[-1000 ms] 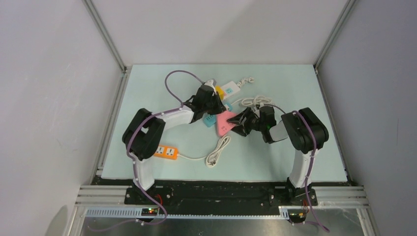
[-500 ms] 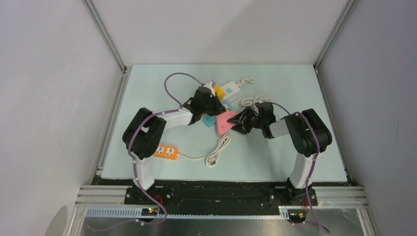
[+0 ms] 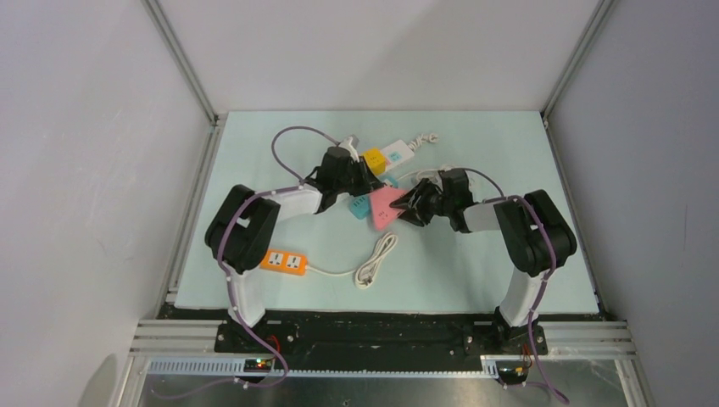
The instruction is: Insert the plug
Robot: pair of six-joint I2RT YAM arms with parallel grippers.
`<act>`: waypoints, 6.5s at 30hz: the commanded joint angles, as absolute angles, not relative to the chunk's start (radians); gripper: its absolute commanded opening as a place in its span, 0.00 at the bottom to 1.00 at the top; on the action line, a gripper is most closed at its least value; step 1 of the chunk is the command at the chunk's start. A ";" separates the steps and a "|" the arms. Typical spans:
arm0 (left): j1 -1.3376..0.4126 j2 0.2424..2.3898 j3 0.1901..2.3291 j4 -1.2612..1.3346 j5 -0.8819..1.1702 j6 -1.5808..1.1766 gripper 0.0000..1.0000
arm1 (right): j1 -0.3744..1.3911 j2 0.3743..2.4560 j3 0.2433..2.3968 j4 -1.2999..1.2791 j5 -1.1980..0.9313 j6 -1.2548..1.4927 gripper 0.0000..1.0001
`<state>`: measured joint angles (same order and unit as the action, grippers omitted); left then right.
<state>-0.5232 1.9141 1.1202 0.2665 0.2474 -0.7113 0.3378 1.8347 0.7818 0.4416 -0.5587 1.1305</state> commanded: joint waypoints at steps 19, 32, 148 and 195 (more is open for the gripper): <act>-0.533 1.923 1.088 0.046 0.031 -0.601 0.01 | 0.356 1.798 0.842 0.370 -0.495 1.097 0.54; -0.559 1.924 1.106 -0.090 0.005 -0.610 0.00 | 0.364 1.823 0.891 0.255 -0.474 1.081 0.53; -0.443 1.740 1.001 0.060 0.076 -0.764 0.17 | 0.717 2.296 1.758 -0.862 0.022 0.112 0.39; -0.378 1.232 0.811 -0.109 -0.045 -0.706 0.25 | 0.602 2.258 2.073 -0.912 -0.031 0.271 0.48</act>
<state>-0.3893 1.2816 0.8246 -0.0940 -0.0223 -0.7326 0.6117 2.2726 2.0659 -0.8661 -0.0360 0.2535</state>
